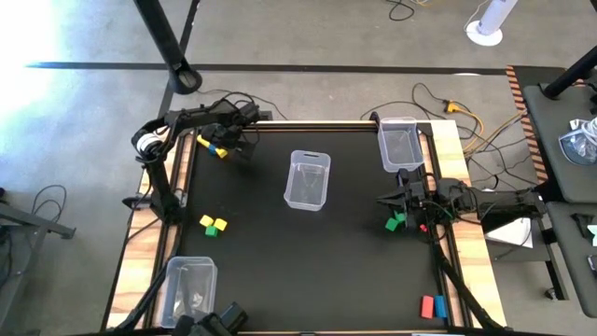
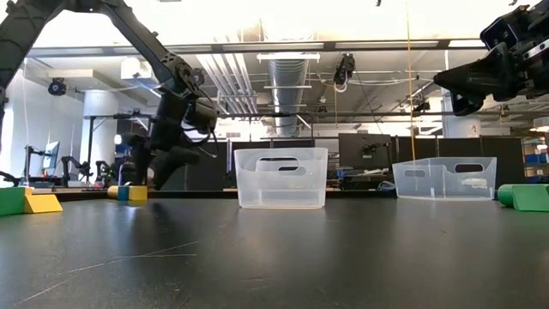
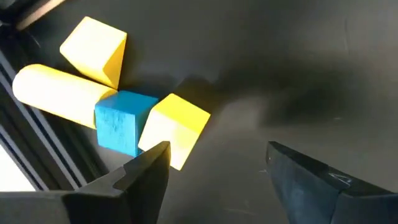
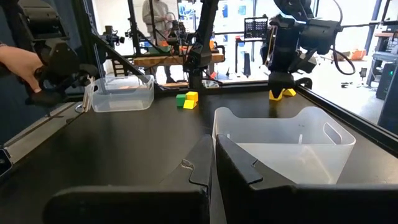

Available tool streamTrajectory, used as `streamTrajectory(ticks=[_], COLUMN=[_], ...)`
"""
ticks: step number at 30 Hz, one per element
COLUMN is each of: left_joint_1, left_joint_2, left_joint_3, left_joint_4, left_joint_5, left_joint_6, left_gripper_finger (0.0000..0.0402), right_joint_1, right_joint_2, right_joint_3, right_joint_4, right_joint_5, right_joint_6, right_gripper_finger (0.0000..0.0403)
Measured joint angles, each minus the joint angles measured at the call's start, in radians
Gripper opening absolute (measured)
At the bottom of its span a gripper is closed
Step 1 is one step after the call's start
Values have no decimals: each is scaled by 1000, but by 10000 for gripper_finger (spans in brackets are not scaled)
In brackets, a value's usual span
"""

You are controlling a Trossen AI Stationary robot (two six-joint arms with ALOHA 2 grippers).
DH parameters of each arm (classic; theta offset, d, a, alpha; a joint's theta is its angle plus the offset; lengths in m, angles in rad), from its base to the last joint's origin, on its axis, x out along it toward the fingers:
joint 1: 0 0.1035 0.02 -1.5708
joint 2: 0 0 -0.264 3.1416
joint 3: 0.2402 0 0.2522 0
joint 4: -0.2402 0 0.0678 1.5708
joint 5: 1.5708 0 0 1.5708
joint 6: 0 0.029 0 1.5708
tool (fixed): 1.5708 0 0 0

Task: Sort blocks by size
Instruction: Put the yellow cylindrical block into the bottom transparent bin

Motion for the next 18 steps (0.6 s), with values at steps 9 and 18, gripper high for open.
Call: streamTrajectory(ticks=[9,18], left_joint_1=[0,20], left_joint_2=[0,-1], left_joint_3=[65,145], left_joint_4=[-113,-165], left_joint_5=[-51,-53], left_joint_6=[17,19], left_gripper_finger=[228,19], right_joint_1=[0,0], right_joint_2=[0,0], right_joint_3=[0,0], right_joint_4=[0,0], right_joint_5=[0,0], right_joint_6=[0,0], right_gripper_finger=[13,13])
